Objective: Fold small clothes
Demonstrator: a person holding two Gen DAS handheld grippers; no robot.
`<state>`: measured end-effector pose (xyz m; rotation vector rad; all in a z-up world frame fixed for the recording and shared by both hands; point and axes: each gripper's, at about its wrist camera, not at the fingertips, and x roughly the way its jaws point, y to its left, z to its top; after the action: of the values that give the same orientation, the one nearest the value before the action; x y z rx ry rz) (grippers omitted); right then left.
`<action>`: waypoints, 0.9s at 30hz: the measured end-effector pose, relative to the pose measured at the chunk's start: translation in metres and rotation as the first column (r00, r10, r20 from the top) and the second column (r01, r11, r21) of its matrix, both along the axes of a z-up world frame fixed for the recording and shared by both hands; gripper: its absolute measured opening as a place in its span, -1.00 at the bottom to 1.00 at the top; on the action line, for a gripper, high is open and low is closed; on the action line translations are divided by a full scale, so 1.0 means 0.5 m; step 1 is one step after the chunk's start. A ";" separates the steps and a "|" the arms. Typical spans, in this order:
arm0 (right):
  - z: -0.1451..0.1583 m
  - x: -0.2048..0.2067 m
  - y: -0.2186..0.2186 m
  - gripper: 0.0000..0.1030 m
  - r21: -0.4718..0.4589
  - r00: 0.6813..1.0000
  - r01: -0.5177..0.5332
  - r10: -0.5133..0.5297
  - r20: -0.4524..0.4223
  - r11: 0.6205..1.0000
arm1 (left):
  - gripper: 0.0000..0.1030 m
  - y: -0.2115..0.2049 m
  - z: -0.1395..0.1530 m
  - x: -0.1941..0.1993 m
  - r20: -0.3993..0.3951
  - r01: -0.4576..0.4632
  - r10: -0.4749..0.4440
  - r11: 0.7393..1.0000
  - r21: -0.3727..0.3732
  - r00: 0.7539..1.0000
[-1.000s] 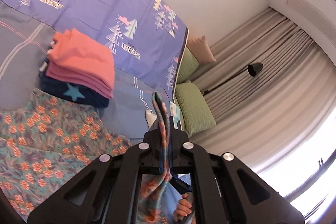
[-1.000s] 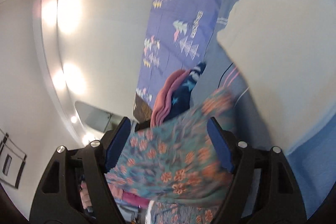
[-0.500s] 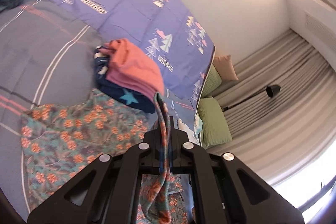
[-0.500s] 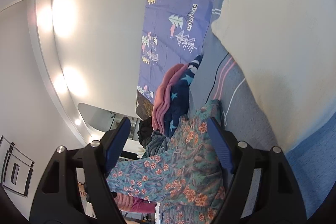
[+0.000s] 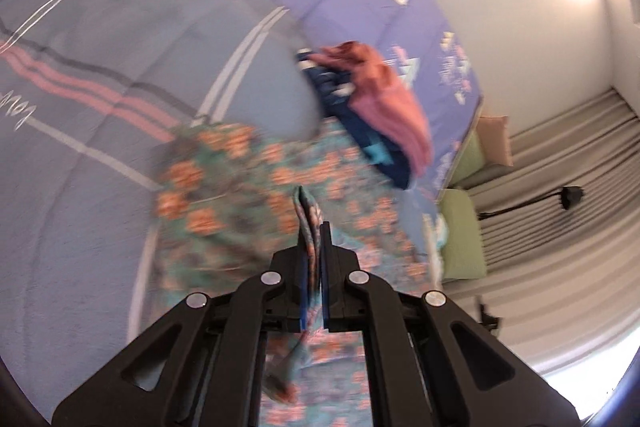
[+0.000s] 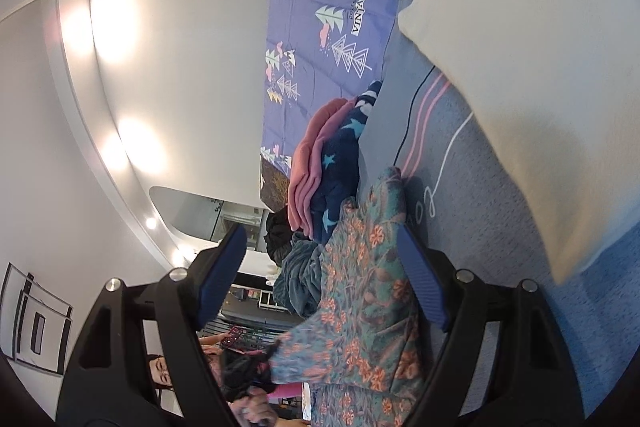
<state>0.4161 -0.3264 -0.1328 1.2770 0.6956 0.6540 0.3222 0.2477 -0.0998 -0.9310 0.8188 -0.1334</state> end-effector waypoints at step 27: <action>0.069 -0.012 0.199 -0.58 -0.747 0.983 -0.125 0.186 -0.001 0.653 | -0.40 -0.162 -0.067 0.021 -0.009 0.006 -0.003 0.909 0.418 1.000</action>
<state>0.4099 -0.2269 -0.0982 0.4167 0.8954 0.4639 0.3326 0.1664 -0.1334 -0.5237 0.8163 0.0434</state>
